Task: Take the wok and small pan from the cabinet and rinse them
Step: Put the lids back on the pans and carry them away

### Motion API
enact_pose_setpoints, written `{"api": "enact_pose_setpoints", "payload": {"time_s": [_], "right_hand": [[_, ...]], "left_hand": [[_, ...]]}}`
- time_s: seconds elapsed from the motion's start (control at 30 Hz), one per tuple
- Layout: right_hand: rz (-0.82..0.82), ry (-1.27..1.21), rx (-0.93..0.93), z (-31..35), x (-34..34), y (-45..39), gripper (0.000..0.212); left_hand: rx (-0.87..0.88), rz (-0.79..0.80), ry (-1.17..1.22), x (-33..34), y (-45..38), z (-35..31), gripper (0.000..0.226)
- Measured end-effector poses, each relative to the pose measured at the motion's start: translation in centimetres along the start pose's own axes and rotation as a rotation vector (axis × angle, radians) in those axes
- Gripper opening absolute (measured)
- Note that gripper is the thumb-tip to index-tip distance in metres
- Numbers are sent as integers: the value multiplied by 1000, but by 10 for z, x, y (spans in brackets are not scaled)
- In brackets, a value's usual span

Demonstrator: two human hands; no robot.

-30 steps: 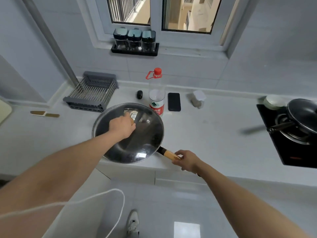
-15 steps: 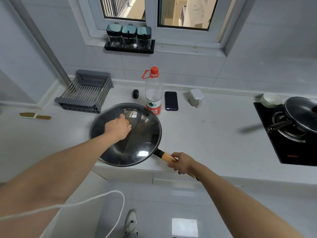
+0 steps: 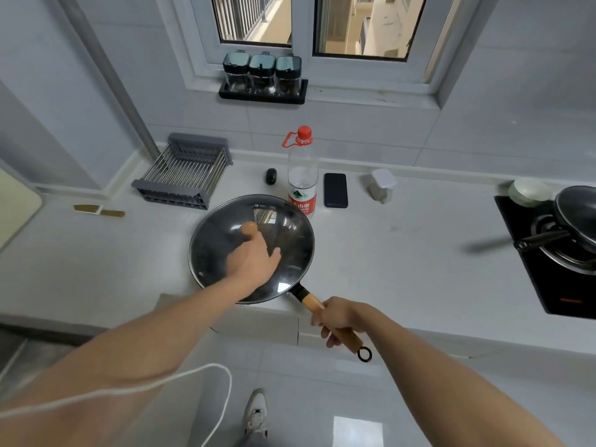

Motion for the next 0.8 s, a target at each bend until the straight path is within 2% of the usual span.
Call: {"api": "enact_pose_setpoints", "payload": {"time_s": [0.1,0.17,0.27,0.33,0.4,0.47,0.57,0.7,0.8], "right_hand": [[48,-28,-2,4,21,-7,39],[40,-110,-38,3,29,-11,32],[51,-242,-99,-1,46,-13,6],[54,-280,-125,-3,62,-13,8],[70,-312,-135,-4,78,-11,10],[53,-330,-130,-4,88,-14,7],[-45,-306,-107,-5,93,-23,5],[-216,-256,-134,-6,99,-27,16],[-277,-242,-153,-4,118,-23,20]], "left_hand": [[-103,286,148,32,31,-5,54],[-188,491,306,53,53,-10,54],[-332,728,682,87,78,-13,48],[-343,825,940,104,84,-16,40],[-373,778,1259,116,84,-22,31],[-406,665,1383,128,79,-22,26],[-414,565,1432,146,68,-19,20],[-367,444,1412,154,65,-16,13],[-332,441,1424,150,77,-11,15]]}}
Point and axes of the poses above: each hand's wrist, its own y-axis away from the middle knuckle, its own x-axis out of the palm, z = x × y, the point moved 2 cm from there along -y, towards the middle knuckle, and after that the axes turned 15 degrees about z, right-handed, at the moved point
